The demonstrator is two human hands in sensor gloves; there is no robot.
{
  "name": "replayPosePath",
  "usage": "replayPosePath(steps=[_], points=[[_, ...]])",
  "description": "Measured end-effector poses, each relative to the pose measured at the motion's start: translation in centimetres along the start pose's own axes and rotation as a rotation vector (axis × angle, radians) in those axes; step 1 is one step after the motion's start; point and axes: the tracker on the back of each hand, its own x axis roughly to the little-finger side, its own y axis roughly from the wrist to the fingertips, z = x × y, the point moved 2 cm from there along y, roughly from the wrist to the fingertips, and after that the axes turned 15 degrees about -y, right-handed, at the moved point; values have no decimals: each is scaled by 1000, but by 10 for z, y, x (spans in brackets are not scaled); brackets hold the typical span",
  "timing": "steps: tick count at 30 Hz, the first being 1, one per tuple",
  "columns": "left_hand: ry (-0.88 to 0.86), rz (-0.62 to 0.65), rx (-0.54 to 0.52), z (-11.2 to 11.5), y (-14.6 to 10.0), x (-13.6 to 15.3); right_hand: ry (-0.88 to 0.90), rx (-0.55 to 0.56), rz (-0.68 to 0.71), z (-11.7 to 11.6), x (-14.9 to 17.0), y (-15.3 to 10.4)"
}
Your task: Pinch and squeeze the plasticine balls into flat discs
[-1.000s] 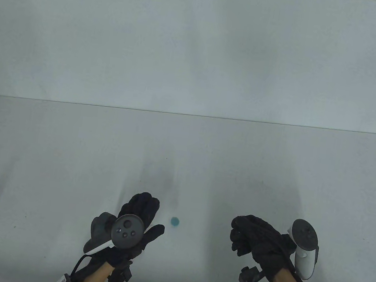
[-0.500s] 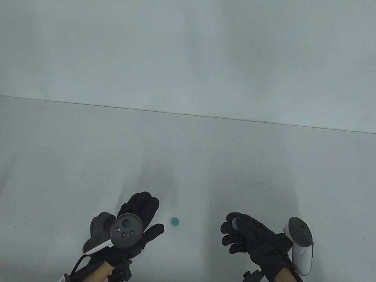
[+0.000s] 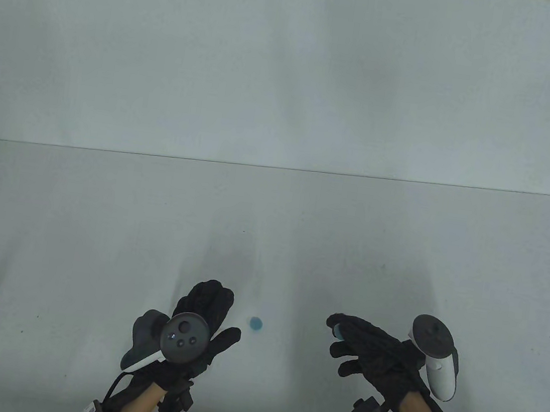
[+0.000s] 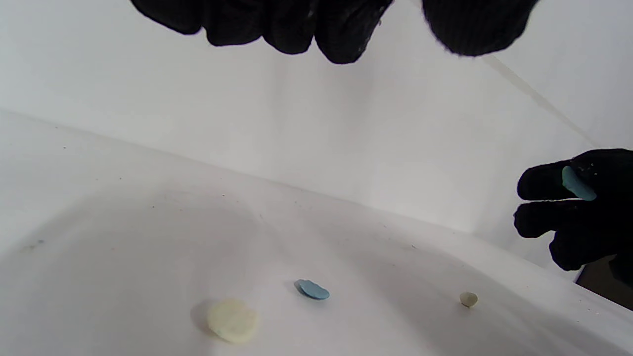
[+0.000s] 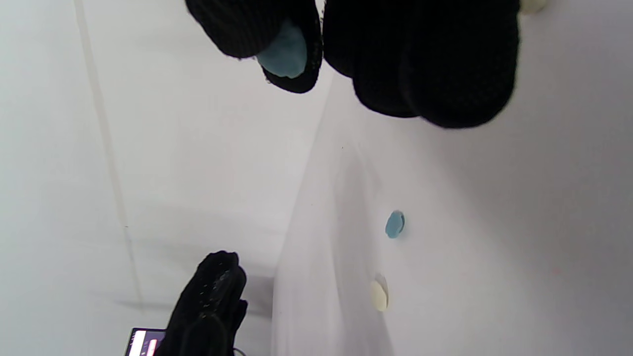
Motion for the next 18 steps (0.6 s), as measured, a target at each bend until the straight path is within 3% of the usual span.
replayPosePath(steps=[9,18], points=[[-22,11,7,1,0,0,-169,149,-29,3,-16,9],[-26,5,-2,-1,0,1,-301,140,-57,-18,-26,42]])
